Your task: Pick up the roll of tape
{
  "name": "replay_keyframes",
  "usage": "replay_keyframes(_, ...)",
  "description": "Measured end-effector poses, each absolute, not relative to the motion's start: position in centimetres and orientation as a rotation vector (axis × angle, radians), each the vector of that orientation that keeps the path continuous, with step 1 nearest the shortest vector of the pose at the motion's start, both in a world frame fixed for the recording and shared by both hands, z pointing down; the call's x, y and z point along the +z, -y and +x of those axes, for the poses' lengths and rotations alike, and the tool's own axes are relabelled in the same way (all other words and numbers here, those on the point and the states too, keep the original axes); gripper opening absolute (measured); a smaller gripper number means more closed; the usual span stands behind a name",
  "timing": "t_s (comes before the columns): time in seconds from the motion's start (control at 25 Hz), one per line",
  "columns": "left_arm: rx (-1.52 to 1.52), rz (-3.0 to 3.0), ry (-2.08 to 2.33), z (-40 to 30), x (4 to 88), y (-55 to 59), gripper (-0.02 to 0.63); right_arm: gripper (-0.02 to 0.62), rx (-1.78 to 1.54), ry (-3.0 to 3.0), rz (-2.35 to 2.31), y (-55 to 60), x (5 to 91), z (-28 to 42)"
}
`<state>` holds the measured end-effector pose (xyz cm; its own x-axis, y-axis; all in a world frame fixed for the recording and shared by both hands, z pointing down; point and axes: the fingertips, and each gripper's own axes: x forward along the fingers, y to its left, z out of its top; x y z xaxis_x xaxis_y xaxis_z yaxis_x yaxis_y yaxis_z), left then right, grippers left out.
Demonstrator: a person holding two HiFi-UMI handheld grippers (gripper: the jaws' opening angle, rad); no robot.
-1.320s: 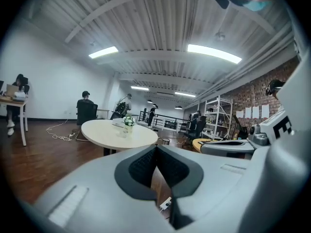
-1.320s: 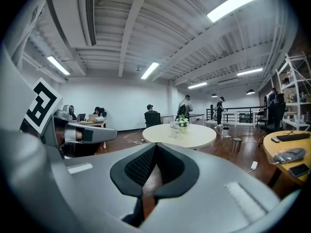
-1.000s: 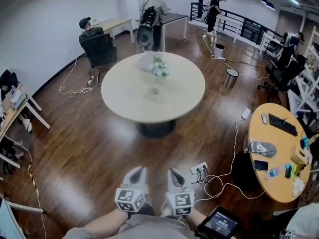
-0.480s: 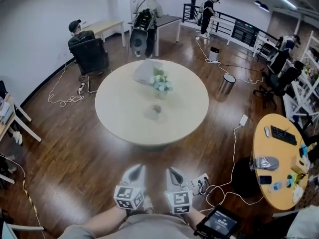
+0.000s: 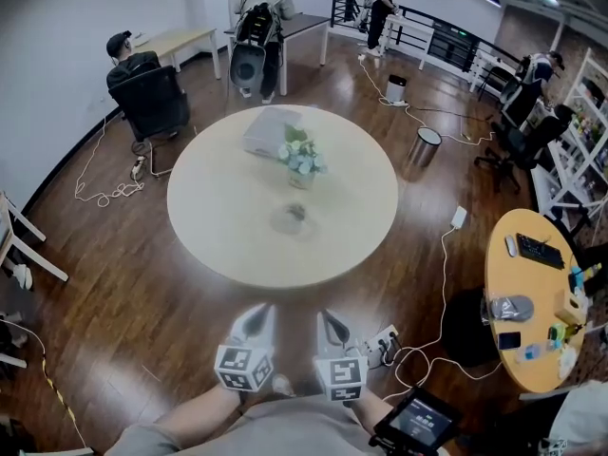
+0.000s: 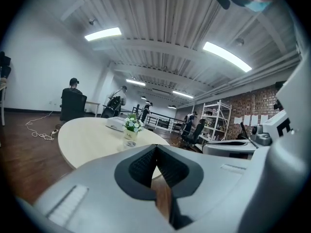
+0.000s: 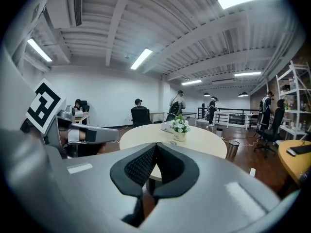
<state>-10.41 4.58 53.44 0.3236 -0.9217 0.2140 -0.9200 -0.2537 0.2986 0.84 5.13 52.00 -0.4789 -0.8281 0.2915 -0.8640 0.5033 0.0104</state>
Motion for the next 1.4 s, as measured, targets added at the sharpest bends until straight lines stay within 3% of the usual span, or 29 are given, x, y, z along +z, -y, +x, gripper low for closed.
replay_keyframes(0.76, 0.184, 2.16, 1.729, -9.9, 56.7, 15.5, 0.002, 0.014, 0.312, 2.57, 1.316, 16.3, 55.5, 1.4)
replay_keyframes(1.4, 0.3, 2.11, 1.647, -12.2, 60.9, 23.0, 0.002, 0.014, 0.383, 2.448, 1.299, 23.8, 58.6, 0.2)
